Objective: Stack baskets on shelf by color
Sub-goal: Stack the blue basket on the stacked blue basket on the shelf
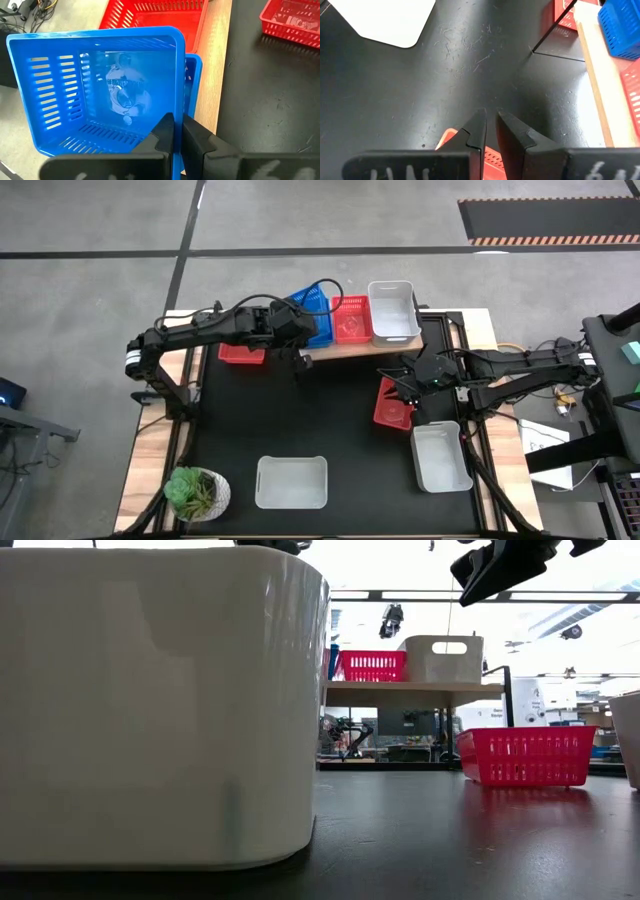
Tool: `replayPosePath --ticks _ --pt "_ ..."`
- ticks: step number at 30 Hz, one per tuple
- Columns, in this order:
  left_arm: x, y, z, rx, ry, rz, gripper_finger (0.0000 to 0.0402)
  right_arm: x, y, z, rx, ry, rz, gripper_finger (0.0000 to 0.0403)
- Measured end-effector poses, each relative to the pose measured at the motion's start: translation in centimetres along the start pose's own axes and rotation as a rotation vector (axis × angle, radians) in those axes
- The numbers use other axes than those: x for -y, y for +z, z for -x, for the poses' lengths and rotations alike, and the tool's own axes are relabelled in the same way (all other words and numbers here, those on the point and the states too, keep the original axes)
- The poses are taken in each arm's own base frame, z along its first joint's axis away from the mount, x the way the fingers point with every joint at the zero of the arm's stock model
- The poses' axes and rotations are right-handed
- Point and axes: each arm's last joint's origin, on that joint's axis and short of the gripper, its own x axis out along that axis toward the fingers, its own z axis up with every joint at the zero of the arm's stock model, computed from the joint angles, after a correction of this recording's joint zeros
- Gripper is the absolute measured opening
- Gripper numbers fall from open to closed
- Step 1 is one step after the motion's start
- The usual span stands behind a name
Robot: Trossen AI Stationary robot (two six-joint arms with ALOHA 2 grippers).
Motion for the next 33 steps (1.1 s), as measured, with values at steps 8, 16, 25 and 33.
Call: replayPosePath --ticks 8,16,25,33 --pt "0.0 0.0 0.0 0.0 0.0 0.0 0.0 0.0 0.0 0.0 0.0 0.0 0.0 0.0034" --pt "0.0 0.0 0.0 0.0 0.0 0.0 0.0026 0.0 0.0 0.0 0.0 0.0 -0.004 0.0034" --pt "0.0 0.0 0.0 0.001 0.0 -0.001 0.0055 0.0 0.0 0.0 0.0 0.0 -0.018 0.0034" --pt "-0.1 0.7 1.1 0.056 -0.002 0.001 0.0057 0.0 0.0 0.0 0.0 0.0 -0.017 0.0034"
